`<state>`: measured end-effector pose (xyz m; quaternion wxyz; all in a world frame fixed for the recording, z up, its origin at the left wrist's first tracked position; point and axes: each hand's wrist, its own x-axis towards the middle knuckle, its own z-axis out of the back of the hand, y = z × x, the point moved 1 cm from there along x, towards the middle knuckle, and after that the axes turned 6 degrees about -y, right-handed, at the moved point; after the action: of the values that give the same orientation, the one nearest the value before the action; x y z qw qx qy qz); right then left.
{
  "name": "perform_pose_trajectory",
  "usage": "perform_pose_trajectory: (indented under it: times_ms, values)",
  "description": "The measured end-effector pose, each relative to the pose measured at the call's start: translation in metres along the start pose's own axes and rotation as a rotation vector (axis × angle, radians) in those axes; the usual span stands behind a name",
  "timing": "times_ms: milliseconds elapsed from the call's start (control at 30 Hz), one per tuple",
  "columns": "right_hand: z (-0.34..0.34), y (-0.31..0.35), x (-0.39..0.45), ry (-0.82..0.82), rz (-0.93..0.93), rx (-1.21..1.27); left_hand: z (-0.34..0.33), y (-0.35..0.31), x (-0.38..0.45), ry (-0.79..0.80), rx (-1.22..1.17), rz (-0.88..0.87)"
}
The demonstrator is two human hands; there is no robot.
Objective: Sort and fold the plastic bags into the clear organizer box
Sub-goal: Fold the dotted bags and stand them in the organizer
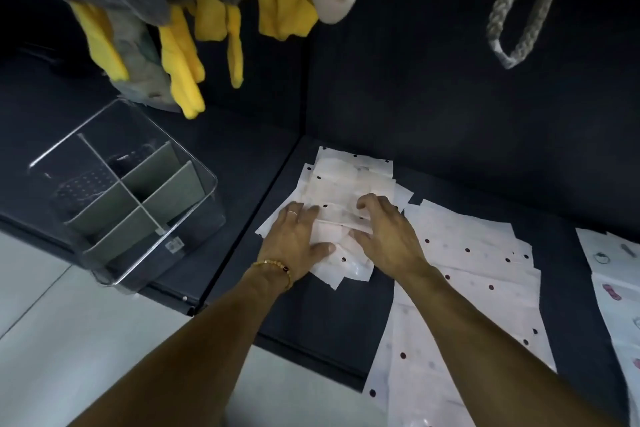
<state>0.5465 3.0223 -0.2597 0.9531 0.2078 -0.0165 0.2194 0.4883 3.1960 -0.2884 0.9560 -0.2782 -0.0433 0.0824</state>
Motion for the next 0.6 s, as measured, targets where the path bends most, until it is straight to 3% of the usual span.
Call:
perform_pose_trajectory:
  times_ms: [267,333,400,467,600]
  values:
    - [0.012,0.041,-0.055,-0.174,0.238,0.087,0.049,0.013,-0.081,-0.208,-0.017,0.007]
    - [0.008,0.053,-0.077,-0.087,0.261,0.117,0.057,0.017,-0.114,-0.226,0.026,0.03]
    - [0.0,0.062,-0.096,0.101,0.243,0.145,0.06,0.02,-0.138,-0.228,0.086,0.005]
    - [-0.007,0.068,-0.109,0.244,0.199,0.164,0.06,0.023,-0.149,-0.154,0.189,-0.057]
    - [-0.005,0.072,-0.116,0.237,0.095,0.181,0.053,0.028,-0.15,0.019,0.209,-0.199]
